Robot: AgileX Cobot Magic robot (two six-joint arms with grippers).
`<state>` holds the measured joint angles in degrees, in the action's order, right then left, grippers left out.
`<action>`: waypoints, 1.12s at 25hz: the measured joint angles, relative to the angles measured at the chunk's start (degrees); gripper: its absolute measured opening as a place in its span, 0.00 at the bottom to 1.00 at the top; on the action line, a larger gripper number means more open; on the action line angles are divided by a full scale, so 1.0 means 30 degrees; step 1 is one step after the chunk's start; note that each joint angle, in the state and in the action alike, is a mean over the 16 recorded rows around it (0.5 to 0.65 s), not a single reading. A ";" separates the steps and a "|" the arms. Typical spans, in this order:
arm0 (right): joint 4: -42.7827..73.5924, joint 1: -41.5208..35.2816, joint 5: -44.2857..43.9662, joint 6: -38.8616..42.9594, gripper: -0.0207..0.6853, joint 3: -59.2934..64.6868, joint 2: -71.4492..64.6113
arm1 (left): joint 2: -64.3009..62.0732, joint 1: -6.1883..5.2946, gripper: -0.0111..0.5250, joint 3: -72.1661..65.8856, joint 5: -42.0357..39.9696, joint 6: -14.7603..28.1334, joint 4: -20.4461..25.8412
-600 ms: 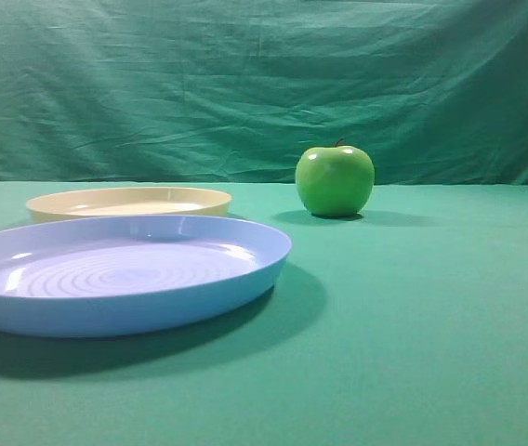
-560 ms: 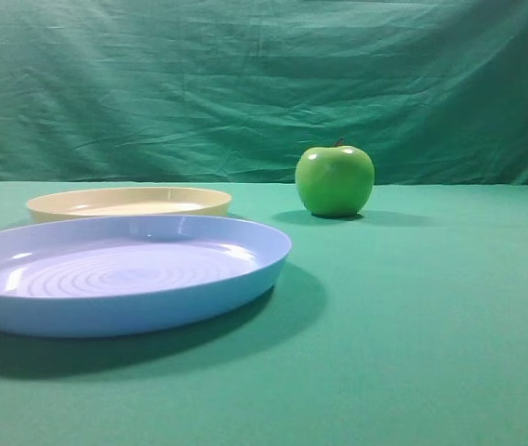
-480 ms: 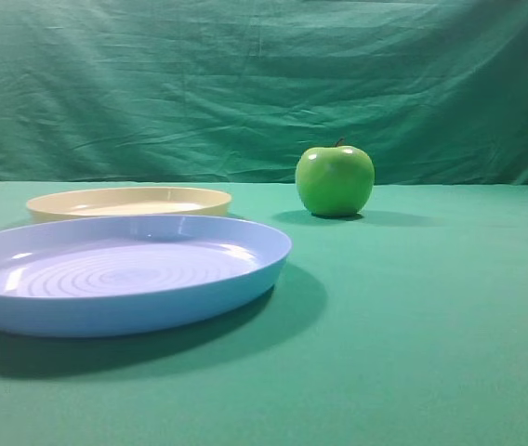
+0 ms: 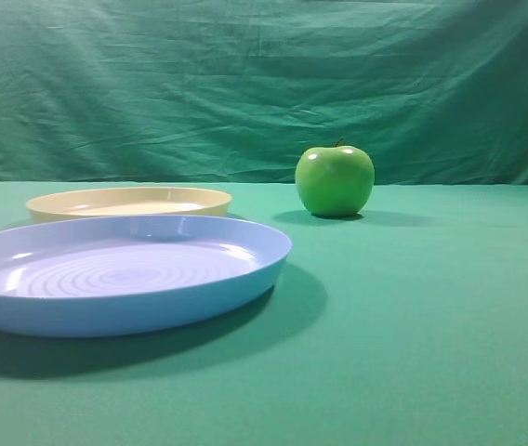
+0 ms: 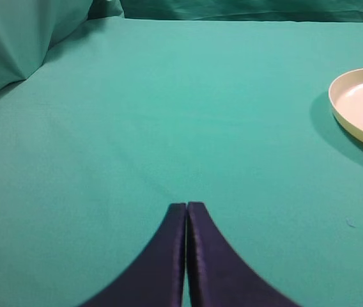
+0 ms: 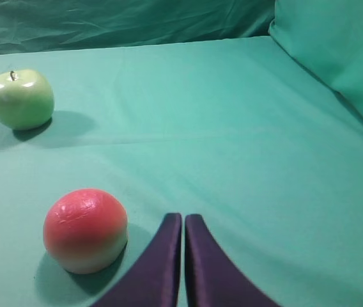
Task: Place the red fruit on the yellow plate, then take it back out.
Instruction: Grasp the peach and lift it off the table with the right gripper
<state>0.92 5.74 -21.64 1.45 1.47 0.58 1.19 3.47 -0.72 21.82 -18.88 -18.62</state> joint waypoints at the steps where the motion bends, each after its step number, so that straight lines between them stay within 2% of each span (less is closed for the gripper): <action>1: 0.0000 0.0000 0.0000 0.0000 0.03 0.0000 0.0000 | 0.0000 0.0000 0.02 0.0000 0.0000 0.0000 0.0000; 14: 0.0000 0.0086 -0.1188 0.0000 0.03 -0.1355 -0.0797 | 0.0000 0.0000 0.02 0.0000 0.0000 0.0000 0.0000; 20: 0.0000 0.0660 -0.3120 -0.0147 0.03 -0.4705 -0.3139 | 0.0000 0.0000 0.02 0.0000 0.0000 0.0000 0.0000; 28: -0.0164 0.1820 -0.6771 -0.0910 0.03 -1.1255 -0.8401 | 0.0000 0.0000 0.02 0.0000 0.0000 0.0000 0.0000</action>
<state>0.43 11.20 -41.96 -1.28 -32.29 -24.62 1.19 3.47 -0.72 21.82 -18.88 -18.62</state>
